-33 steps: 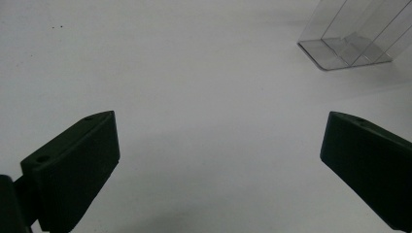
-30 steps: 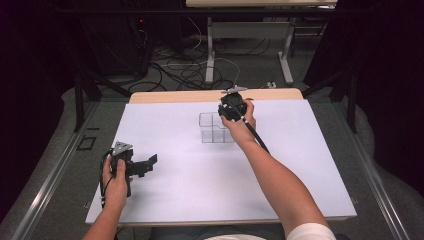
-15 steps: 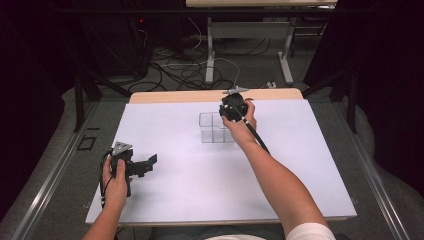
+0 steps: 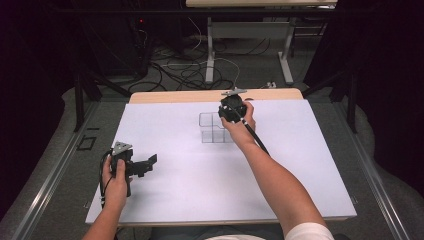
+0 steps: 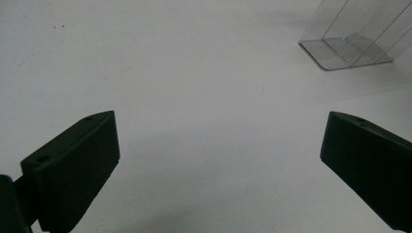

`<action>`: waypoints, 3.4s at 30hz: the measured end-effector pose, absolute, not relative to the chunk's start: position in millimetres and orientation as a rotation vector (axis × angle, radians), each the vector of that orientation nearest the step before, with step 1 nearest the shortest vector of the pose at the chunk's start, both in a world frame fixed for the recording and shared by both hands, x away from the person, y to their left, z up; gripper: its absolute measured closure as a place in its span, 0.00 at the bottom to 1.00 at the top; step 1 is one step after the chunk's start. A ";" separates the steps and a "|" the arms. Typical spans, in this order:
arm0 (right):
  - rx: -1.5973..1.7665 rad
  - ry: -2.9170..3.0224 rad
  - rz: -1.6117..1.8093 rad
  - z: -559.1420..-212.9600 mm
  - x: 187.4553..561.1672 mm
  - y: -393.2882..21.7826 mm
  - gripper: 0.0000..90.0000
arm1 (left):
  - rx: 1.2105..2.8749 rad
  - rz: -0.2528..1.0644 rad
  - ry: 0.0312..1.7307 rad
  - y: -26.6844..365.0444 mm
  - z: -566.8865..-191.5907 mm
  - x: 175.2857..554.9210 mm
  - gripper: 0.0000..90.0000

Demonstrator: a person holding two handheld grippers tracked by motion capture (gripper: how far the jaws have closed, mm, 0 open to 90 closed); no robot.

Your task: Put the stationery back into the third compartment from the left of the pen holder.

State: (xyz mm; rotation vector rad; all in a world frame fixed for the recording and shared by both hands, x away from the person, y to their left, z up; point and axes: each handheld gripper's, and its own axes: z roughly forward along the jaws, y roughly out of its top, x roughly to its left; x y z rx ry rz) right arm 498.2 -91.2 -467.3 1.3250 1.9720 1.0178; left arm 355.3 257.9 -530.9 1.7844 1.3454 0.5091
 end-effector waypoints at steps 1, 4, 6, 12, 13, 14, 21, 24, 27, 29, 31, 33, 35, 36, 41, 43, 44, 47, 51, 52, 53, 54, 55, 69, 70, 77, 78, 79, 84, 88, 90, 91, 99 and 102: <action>1.329 1.971 1.019 -467.5 498.1 -91.0 0.74 | 1.784 0.509 1.346 257.9 -530.9 355.3 0.01; 1.328 1.973 1.019 -467.7 498.2 -91.4 0.74 | 1.784 0.509 1.346 257.9 -530.9 355.2 0.01; 1.320 1.971 1.024 -468.3 498.6 -91.7 0.74 | 1.785 0.510 1.346 257.8 -530.8 355.2 0.01; 1.331 1.976 1.014 -468.5 497.9 -91.5 0.74 | 1.785 0.511 1.346 258.0 -530.9 355.3 0.01; 1.334 1.978 1.016 -468.7 497.7 -91.6 0.74 | 1.784 0.511 1.345 258.1 -530.9 355.4 0.01; 1.338 1.983 1.014 -469.0 497.5 -91.7 0.74 | 1.783 0.511 1.344 258.1 -530.9 355.5 0.01; 1.324 1.977 1.082 -464.1 493.1 -94.4 0.49 | 1.786 0.513 1.346 258.0 -531.2 355.7 0.01; 1.307 1.979 1.112 -459.1 489.2 -95.5 0.44 | 1.786 0.514 1.347 257.3 -531.6 356.0 0.01; 1.321 1.987 1.120 -457.1 487.1 -96.5 0.39 | 1.786 0.515 1.348 256.8 -531.5 356.0 0.01; 1.324 1.997 1.117 -456.7 485.5 -97.3 0.34 | 1.785 0.515 1.348 256.7 -531.5 356.0 0.01; 1.316 2.012 1.120 -456.5 483.8 -98.8 0.30 | 1.786 0.515 1.348 256.7 -531.6 356.0 0.01; 1.316 2.018 1.113 -456.1 481.1 -99.6 0.26 | 1.789 0.513 1.348 256.8 -531.9 356.3 0.01; 1.303 2.019 1.111 -455.2 478.7 -102.0 0.24 | 1.790 0.513 1.348 256.8 -532.0 356.5 0.01; 1.305 2.020 1.111 -455.0 477.8 -103.4 0.22 | 1.790 0.513 1.348 256.7 -532.0 356.5 0.01; 1.314 2.044 1.101 -454.8 474.4 -112.4 0.17 | 1.791 0.516 1.351 256.8 -532.0 356.5 0.01; 1.318 2.046 1.093 -455.0 472.6 -116.6 0.16 | 1.792 0.515 1.350 256.8 -532.3 356.7 0.01; 1.314 2.051 1.087 -455.6 471.7 -120.3 0.14 | 1.791 0.516 1.351 256.8 -532.5 356.7 0.01; 1.326 2.067 1.069 -458.0 469.9 -128.2 0.09 | 1.794 0.517 1.351 256.8 -532.9 356.7 0.01; 1.349 2.079 1.021 -461.9 468.0 -139.9 0.03 | 1.795 0.517 1.352 256.3 -533.0 356.8 0.01; 1.347 2.081 1.019 -463.0 467.2 -143.7 0.02 | 1.795 0.516 1.353 256.2 -533.0 356.8 0.01; 1.350 2.086 1.016 -463.7 466.6 -146.9 0.01 | 1.795 0.516 1.353 256.1 -533.0 356.8 0.01; 1.352 2.086 1.015 -464.3 466.0 -149.3 0.00 | 1.795 0.516 1.353 256.0 -533.0 356.7 0.01; 1.360 2.085 1.014 -465.1 465.1 -152.5 0.00 | 1.795 0.516 1.353 255.9 -533.2 356.8 0.01; 1.496 2.036 1.020 -483.1 447.2 -210.5 0.00 | 1.789 0.518 1.361 255.6 -534.1 356.7 0.01; 1.506 2.033 1.023 -485.2 445.0 -215.4 0.00 | 1.790 0.517 1.362 255.7 -534.2 356.6 0.01; 1.572 2.014 0.974 -501.3 429.4 -243.2 0.00 | 1.795 0.518 1.365 254.8 -534.0 356.2 0.01; 1.572 2.019 0.957 -503.8 427.5 -246.9 0.00 | 1.796 0.518 1.364 254.6 -533.9 356.1 0.01; 1.576 2.021 0.938 -506.0 425.4 -250.1 0.00 | 1.795 0.518 1.367 254.2 -533.8 356.0 0.01; 1.590 2.037 0.899 -518.5 416.1 -266.2 0.00 | 1.795 0.522 1.370 253.2 -534.7 355.8 0.01; 1.617 2.037 0.904 -528.2 412.1 -278.1 0.00 | 1.799 0.521 1.372 253.1 -535.1 356.1 0.01; 1.623 2.030 0.910 -531.9 411.4 -283.0 0.00 | 1.799 0.521 1.371 252.9 -535.0 356.2 0.01; 1.638 2.020 0.915 -533.6 411.0 -284.5 0.00 | 1.800 0.522 1.370 252.8 -535.0 356.2 0.01; 1.667 2.009 0.962 -543.1 408.4 -291.6 0.00 | 1.808 0.523 1.363 252.9 -534.8 356.9 0.01; 1.651 2.007 0.970 -544.5 408.1 -292.4 0.00 | 1.807 0.521 1.365 253.3 -535.0 357.3 0.01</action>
